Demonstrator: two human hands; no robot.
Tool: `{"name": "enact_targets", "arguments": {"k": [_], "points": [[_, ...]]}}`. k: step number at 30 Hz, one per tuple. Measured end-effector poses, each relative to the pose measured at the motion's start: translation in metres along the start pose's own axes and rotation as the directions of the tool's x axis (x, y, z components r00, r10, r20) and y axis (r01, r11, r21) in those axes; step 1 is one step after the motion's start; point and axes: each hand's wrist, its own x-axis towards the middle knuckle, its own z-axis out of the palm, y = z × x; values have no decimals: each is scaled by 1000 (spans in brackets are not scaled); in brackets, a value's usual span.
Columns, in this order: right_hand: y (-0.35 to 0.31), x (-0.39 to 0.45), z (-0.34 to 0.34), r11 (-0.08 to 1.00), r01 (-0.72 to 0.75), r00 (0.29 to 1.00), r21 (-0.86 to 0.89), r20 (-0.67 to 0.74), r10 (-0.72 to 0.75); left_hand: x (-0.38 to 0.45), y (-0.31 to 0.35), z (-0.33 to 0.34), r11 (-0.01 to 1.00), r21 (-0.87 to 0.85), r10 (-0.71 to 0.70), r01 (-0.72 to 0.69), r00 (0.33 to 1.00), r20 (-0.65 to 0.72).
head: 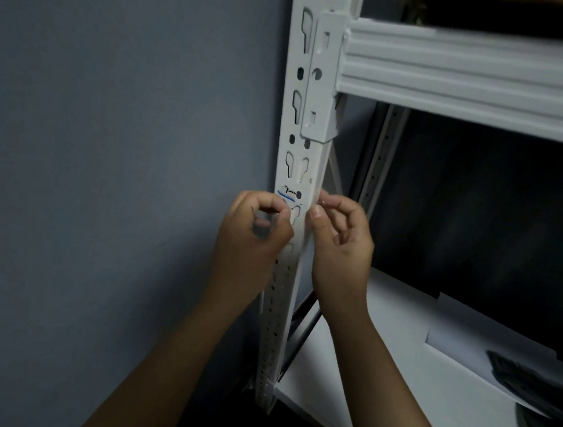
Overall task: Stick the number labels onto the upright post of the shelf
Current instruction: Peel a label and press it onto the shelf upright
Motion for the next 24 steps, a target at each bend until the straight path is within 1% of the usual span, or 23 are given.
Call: {"name": "enact_targets", "arguments": {"k": [1, 2, 6, 9, 11, 13, 17, 20, 24], "points": [[-1, -5, -1, 1000, 9, 1000, -10, -24, -10, -1, 2, -1, 995, -67, -67, 69, 997, 29], [-3, -10, -2, 1000, 17, 999, -21, -43, -18, -2, 4, -2, 988, -111, -100, 105, 994, 50], [-13, -27, -8, 998, 6, 1000, -68, -13, -7, -5, 11, -7, 961, -244, -110, 133, 988, 109], [-22, -32, -6, 997, -69, 997, -45, 11, 70, -9, 17, -7, 940, -299, -116, 164, 979, 170], [-28, -33, -3, 991, -135, 990, 6, 40, 135, -11, 19, -6, 929, -320, -134, 187, 975, 179], [-34, -34, -2, 985, -170, 983, 22, 69, 168, -13, 18, -5, 920, -336, -147, 201, 973, 178], [-37, -36, -2, 982, -189, 980, 32, 68, 186, -16, 19, -5, 907, -366, -148, 210, 971, 190], [-37, -36, -1, 984, -176, 983, 23, 53, 175, -17, 20, -5, 901, -373, -155, 221, 967, 200], [-36, -33, -1, 975, -209, 976, 80, 82, 202, -18, 18, -7, 904, -359, -162, 233, 963, 216]]}}
